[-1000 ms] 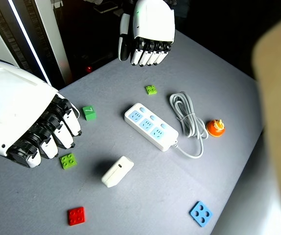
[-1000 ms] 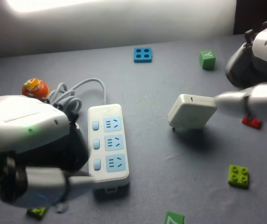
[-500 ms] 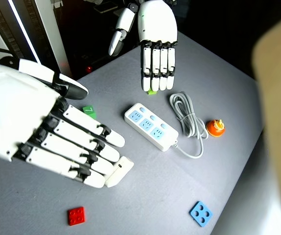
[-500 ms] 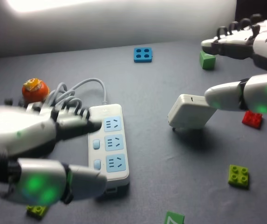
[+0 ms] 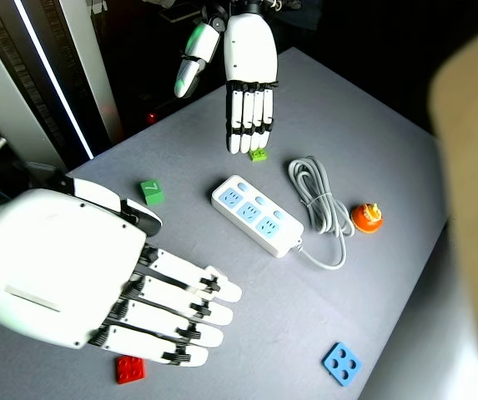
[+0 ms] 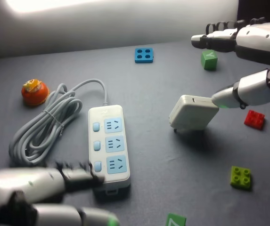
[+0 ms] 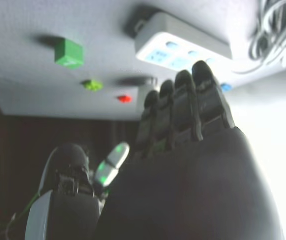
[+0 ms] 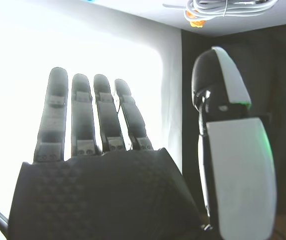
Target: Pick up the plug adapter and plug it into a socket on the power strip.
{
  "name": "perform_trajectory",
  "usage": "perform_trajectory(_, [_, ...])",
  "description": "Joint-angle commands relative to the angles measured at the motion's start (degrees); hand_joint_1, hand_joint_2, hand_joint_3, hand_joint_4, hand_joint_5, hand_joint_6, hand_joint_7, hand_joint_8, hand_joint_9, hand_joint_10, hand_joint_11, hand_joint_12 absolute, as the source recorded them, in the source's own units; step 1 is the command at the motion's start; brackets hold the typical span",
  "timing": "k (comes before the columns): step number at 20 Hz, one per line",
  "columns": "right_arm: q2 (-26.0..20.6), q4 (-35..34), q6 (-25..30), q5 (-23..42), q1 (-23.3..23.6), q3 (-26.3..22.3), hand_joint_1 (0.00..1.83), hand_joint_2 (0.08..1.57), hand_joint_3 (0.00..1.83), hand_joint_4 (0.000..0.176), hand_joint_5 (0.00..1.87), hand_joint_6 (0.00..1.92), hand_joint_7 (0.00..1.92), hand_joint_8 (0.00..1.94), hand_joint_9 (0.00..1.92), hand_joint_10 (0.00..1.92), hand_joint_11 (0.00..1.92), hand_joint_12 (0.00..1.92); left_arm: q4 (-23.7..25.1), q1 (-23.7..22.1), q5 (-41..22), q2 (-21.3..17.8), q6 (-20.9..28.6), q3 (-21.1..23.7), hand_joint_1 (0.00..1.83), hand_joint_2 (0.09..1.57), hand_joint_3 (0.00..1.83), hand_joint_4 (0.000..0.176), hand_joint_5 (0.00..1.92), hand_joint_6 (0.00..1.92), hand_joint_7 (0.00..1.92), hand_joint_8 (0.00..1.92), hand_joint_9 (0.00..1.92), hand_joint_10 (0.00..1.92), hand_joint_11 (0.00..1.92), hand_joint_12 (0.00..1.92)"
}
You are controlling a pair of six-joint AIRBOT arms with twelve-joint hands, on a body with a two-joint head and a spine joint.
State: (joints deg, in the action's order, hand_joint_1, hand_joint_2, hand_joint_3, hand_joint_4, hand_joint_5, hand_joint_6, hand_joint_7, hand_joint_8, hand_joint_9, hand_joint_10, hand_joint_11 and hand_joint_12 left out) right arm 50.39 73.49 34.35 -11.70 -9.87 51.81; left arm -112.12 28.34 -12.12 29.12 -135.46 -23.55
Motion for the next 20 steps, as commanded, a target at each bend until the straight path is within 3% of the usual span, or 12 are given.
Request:
perform_trajectory(1, [0.20,0.51,0.26,2.55,0.44,0.58,0.95,1.11,0.00,0.000,0.09,0.01,0.06,0.00,0.06,0.00,0.00,0.30,0.67,-0.76,2.40,0.41,0.35,-0.43,0.00,1.23,0.00,0.000,0.07,0.00,0.07,0.00,0.07,0.00,0.00,0.18])
perform_trajectory(5, [2.61,-3.09,0.25,4.95,-0.82,3.40,0.96,1.11,0.00,0.000,0.17,0.01,0.11,0.01,0.09,0.01,0.00,0.35,0.71,0.14,5.27,4.39,-0.71,-1.76,0.00,1.24,0.00,0.000,0.08,0.01,0.06,0.01,0.05,0.01,0.00,0.10])
perform_trajectory(7, [3.98,-4.45,0.25,5.22,-1.64,4.88,0.88,1.18,0.02,0.000,0.24,0.02,0.11,0.00,0.08,0.00,0.00,0.33,0.71,-0.14,6.05,5.90,-3.04,-2.11,0.00,1.24,0.00,0.000,0.10,0.00,0.09,0.00,0.06,0.00,0.00,0.17])
perform_trajectory(12, [7.39,-11.07,0.22,3.81,-4.51,8.75,0.96,1.16,0.00,0.000,0.26,0.02,0.17,0.00,0.15,0.00,0.00,0.55,0.71,0.14,6.32,9.40,-6.03,-3.54,0.00,1.24,0.00,0.000,0.14,0.00,0.11,0.00,0.10,0.00,0.00,0.25])
perform_trajectory(15, [9.58,-12.70,0.21,3.31,-5.89,11.33,1.00,1.16,0.00,0.000,0.20,0.00,0.14,0.00,0.13,0.00,0.00,0.49,0.71,-0.35,6.33,10.68,-13.75,-4.45,0.00,1.25,0.00,0.000,0.16,0.00,0.14,0.00,0.13,0.01,0.00,0.33])
perform_trajectory(17, [12.03,-12.88,0.20,4.29,-6.93,14.03,0.95,1.18,0.01,0.000,0.22,0.00,0.16,0.00,0.15,0.00,0.00,0.58,0.71,-0.41,4.87,10.95,-18.04,-4.48,0.00,1.25,0.00,0.000,0.16,0.01,0.15,0.01,0.15,0.01,0.00,0.34])
perform_trajectory(20, [13.23,-12.88,0.20,4.28,-7.13,15.22,0.93,1.20,0.00,0.000,0.23,0.00,0.17,0.01,0.15,0.01,0.00,0.50,0.70,-0.45,4.06,10.95,-17.97,-4.54,0.00,1.24,0.00,0.000,0.15,0.00,0.14,0.00,0.14,0.01,0.00,0.36])
